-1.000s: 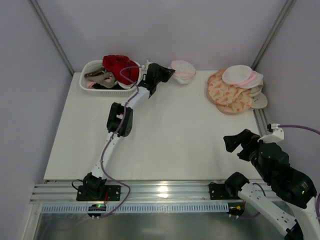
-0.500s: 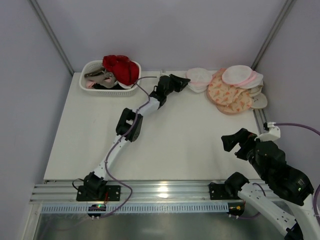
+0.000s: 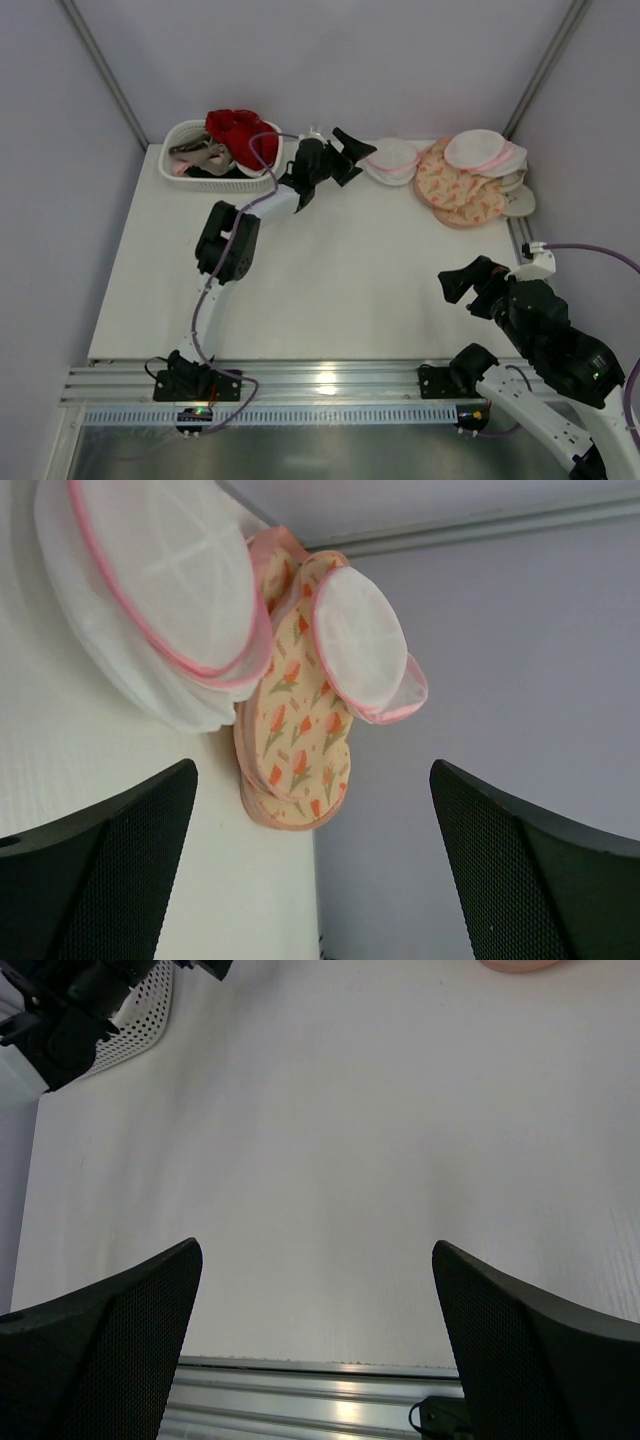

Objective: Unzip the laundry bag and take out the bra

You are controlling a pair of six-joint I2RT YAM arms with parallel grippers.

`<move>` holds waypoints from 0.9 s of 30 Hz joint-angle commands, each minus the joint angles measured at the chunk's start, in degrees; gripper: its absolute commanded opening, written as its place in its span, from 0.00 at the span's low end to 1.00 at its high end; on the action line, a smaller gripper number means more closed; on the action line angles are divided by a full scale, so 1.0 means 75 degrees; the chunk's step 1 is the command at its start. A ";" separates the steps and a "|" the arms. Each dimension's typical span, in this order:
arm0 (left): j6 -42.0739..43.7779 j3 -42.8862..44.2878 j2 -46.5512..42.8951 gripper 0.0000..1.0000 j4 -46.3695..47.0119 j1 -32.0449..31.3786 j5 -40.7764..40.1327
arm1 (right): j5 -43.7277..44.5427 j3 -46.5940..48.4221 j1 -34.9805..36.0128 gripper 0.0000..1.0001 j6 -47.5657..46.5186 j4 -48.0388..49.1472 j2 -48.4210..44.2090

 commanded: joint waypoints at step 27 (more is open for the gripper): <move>0.5517 -0.6745 -1.1262 1.00 -0.6873 -0.1359 -0.1294 | -0.2185 -0.0513 -0.0028 0.99 -0.1632 0.3901 0.2684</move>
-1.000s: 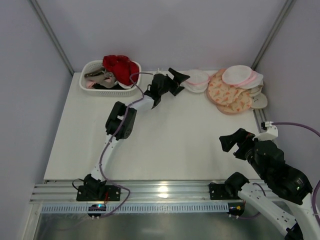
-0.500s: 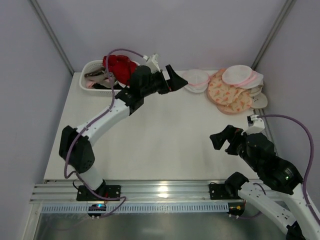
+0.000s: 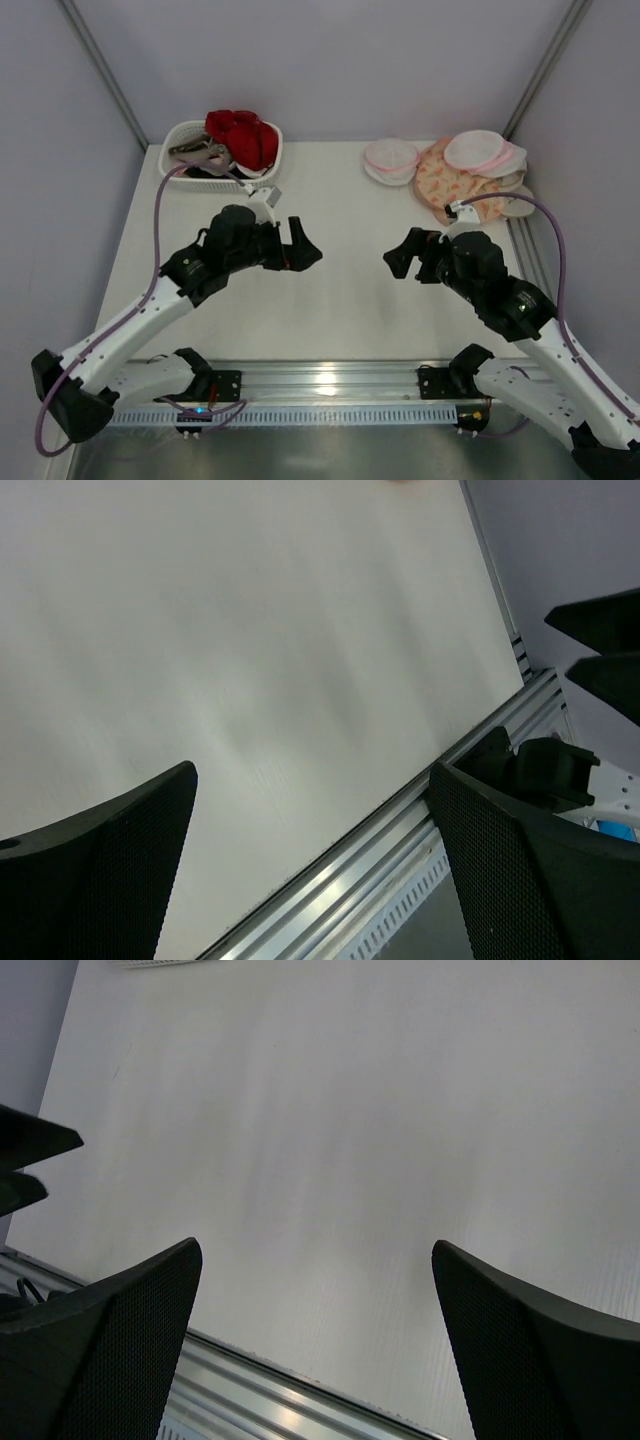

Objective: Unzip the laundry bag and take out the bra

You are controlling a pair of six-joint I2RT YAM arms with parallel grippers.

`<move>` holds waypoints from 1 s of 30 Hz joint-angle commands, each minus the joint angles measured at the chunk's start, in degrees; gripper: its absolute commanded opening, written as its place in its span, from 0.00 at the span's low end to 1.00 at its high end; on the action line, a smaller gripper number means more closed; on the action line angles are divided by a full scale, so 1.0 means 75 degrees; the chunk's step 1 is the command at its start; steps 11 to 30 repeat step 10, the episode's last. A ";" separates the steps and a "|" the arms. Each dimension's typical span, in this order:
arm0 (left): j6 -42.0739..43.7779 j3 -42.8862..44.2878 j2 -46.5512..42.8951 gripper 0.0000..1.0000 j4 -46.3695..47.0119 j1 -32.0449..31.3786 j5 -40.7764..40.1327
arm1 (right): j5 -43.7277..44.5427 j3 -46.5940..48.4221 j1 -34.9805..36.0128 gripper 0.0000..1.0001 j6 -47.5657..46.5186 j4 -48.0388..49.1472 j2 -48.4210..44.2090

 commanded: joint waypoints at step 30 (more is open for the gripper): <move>0.0511 -0.0476 -0.2229 0.99 -0.1799 0.0011 -0.0790 | -0.0351 0.0301 -0.0028 0.99 -0.0640 0.1495 0.0975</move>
